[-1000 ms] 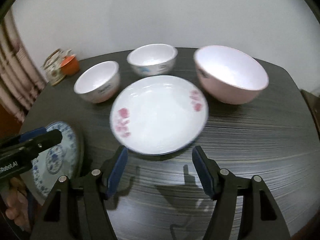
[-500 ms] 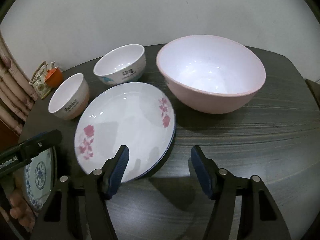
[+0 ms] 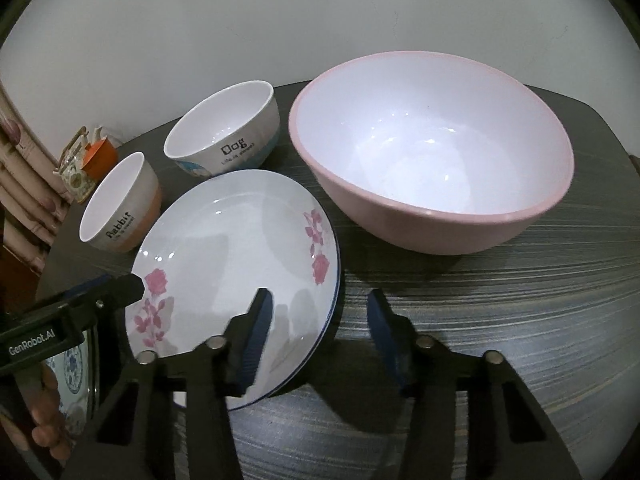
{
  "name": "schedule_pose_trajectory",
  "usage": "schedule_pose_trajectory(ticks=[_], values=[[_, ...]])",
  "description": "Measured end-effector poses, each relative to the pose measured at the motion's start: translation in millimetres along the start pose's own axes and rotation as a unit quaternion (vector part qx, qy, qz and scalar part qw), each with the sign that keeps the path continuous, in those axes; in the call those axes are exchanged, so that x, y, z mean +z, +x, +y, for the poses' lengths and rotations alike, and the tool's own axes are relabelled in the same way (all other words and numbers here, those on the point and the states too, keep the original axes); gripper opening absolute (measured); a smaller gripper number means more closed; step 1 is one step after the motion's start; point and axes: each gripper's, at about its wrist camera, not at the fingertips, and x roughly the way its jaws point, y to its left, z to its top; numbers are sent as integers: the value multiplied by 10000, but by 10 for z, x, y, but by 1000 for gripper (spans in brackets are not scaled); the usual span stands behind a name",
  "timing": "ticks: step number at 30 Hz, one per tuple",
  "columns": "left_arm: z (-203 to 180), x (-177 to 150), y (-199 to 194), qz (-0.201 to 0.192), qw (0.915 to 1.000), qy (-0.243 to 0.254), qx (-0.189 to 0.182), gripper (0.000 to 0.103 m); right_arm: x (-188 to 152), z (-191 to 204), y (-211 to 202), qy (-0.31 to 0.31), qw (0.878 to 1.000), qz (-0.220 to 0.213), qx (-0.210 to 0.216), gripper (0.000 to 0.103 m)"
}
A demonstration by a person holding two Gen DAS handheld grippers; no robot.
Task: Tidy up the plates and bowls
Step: 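Grasp the rim of the pink-flowered white plate with the left gripper, then lift the pink-flowered plate off the table with both grippers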
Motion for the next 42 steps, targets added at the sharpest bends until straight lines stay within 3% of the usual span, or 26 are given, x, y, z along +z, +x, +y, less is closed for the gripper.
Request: schedule_pose_trajectory(ticks=[8, 15, 19, 23, 30, 42], values=[[39, 50, 114, 155, 9998, -101, -81, 65, 33, -133, 70, 80, 9999, 72, 119, 33], [65, 73, 258, 368, 9991, -154, -110, 43, 45, -190, 90, 63, 9996, 119, 258, 27], [83, 114, 301, 385, 9990, -171, -121, 42, 57, -234, 105, 123, 9990, 177, 392, 19], [99, 130, 340, 457, 9987, -166, -122, 34, 65, -232, 118, 87, 9986, 197, 490, 14], [40, 155, 377, 527, 9985, -33, -161, 25, 95, -251, 145, 105, 9977, 301, 591, 15], [-2, 58, 325, 465, 9989, 40, -31, 22, 64, -134, 137, -6, 9974, 461, 545, 15]])
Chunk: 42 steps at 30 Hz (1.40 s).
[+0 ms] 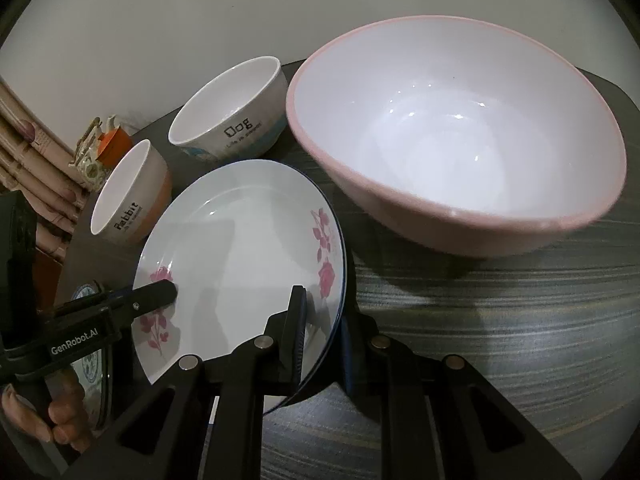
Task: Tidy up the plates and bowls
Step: 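Lift the pink-flowered plate off the table with both grippers, then carry the held plate over the blue-and-white plate stack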
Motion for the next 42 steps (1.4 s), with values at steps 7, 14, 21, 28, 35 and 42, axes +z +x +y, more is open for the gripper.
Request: schedule_pose_trajectory(ticks=[7, 14, 21, 28, 35, 42], values=[[-45, -66, -45, -32, 10000, 23, 39, 21, -51, 72, -27, 26, 10000, -43, 22, 15], [-95, -73, -69, -64, 10000, 32, 21, 21, -109, 94, -129, -44, 9999, -122, 15, 14], [-92, -156, -179, -94, 9999, 36, 32, 21, -138, 163, -172, -64, 9999, -146, 12, 14], [-80, -184, -332, -195, 9998, 29, 17, 21, -146, 242, -281, -112, 9996, -241, 17, 14], [-23, -256, -538, -325, 9995, -12, 22, 21, -176, 398, -417, -220, 9991, -369, 23, 14], [127, -345, -775, -488, 9987, -120, 0, 21, -241, 602, -568, -344, 9982, -492, 60, 14]])
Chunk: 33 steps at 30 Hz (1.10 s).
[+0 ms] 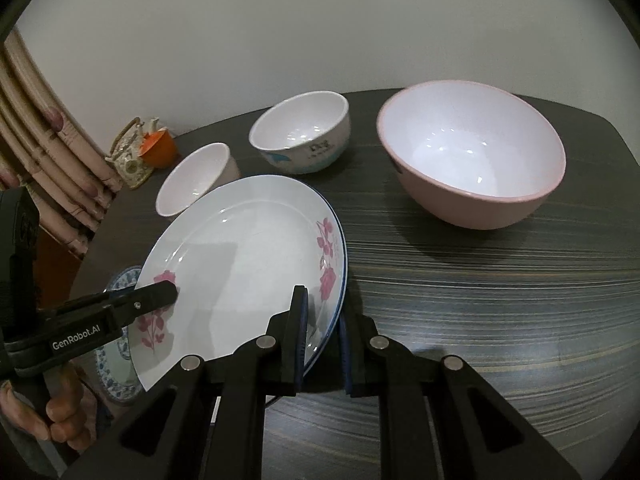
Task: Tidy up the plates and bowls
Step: 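Carry the held plate over the blue-and-white plate stack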
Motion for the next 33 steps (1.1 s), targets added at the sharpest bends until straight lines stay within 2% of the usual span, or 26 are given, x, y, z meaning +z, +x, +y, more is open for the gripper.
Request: schedule_pose_trajectory(ticks=[20, 33], values=[[773, -345, -817, -343, 9984, -340, 297, 21, -123, 961, -150, -479, 9979, -131, 411, 14], [1206, -477, -961, -315, 9964, -694, 371, 21, -268, 1391, -9, -725, 9961, 72, 497, 14]])
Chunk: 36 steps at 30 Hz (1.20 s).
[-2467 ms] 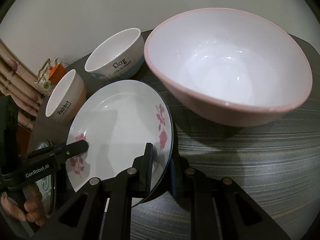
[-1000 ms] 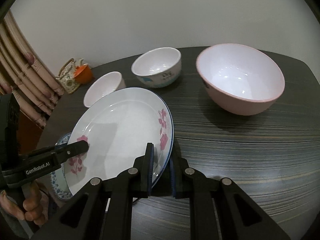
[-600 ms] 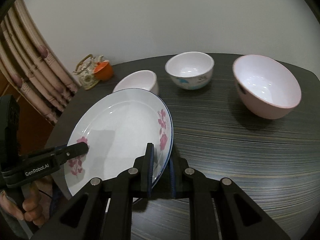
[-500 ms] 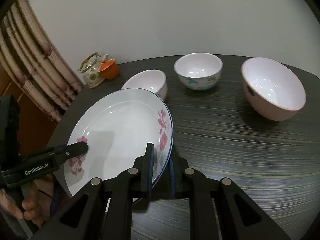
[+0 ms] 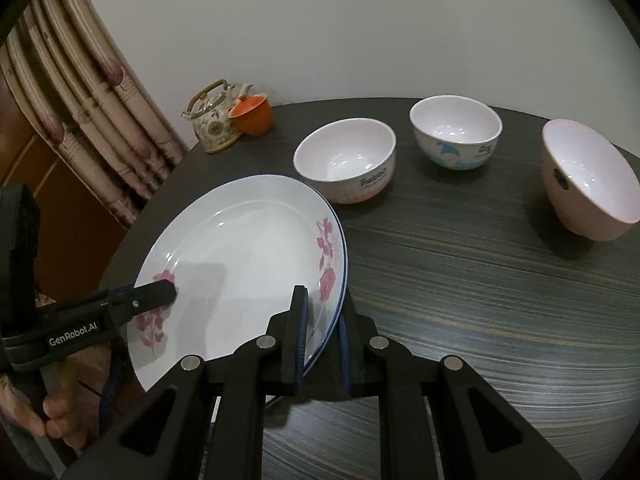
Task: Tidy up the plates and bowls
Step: 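Carry the held plate over the blue-and-white plate stack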
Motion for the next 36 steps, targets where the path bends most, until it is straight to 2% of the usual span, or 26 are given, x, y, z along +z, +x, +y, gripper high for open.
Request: schedule_pose_trajectory(ticks=[14, 36], values=[[447, -44, 121, 222, 9990, -378, 107, 21, -61, 306, 356, -189, 9993, 334, 39, 15], [612, -30, 450, 579, 9964, -481, 393, 21, -168, 366, 701, -169, 9969, 775, -6, 15]])
